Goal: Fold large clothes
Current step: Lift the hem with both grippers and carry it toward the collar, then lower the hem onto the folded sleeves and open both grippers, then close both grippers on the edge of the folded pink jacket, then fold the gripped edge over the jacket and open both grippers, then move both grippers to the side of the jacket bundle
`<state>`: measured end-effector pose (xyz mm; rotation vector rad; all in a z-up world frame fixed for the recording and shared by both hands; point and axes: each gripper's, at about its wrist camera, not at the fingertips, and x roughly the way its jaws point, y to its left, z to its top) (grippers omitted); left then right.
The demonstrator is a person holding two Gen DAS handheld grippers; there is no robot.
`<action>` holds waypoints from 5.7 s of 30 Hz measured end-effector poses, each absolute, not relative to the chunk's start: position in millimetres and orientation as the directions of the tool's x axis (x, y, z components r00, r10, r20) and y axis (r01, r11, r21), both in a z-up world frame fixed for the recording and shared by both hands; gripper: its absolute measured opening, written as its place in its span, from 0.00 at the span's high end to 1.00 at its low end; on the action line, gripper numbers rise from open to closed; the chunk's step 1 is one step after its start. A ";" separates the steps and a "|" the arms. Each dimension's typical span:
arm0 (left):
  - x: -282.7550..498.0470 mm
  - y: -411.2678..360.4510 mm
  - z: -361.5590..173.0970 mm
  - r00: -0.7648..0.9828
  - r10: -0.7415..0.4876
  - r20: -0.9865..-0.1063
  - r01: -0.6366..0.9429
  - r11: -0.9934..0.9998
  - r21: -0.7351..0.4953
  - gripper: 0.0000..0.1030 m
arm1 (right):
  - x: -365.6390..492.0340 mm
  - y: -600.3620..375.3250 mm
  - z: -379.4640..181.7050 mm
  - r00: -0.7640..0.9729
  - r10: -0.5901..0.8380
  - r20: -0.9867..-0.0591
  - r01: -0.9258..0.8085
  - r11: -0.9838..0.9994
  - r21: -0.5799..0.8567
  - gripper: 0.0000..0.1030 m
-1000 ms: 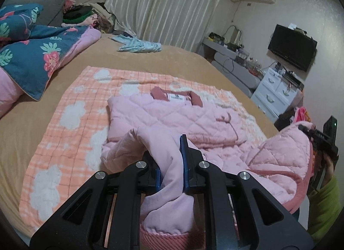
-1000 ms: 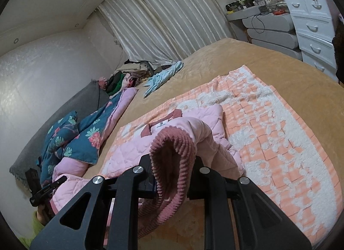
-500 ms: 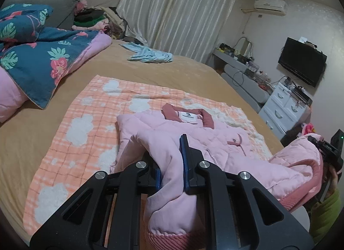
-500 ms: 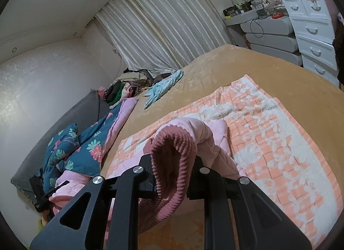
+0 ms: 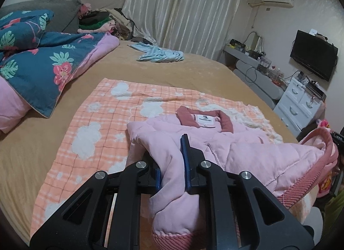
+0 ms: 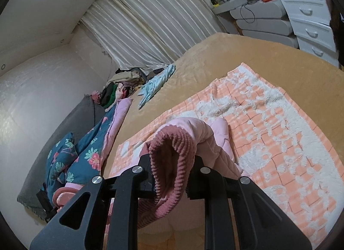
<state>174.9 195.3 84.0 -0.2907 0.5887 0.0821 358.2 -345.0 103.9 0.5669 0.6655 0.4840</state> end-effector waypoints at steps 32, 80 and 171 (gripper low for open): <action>243.5 207.3 44.9 0.779 0.040 -0.625 -0.200 0.962 -0.187 0.91 | 438.2 -334.5 61.2 0.668 0.685 -0.290 -0.236 0.565 0.791 0.30; 225.2 225.5 21.9 0.765 0.118 -0.633 -0.291 0.941 -0.176 0.09 | 394.4 -273.7 -6.5 0.744 0.306 -0.594 -0.258 0.952 0.167 0.06; 218.7 163.8 11.3 0.757 0.165 -0.632 -0.271 0.960 -0.074 0.09 | 338.6 -261.3 22.5 0.849 0.223 -0.479 -0.188 0.975 0.121 0.04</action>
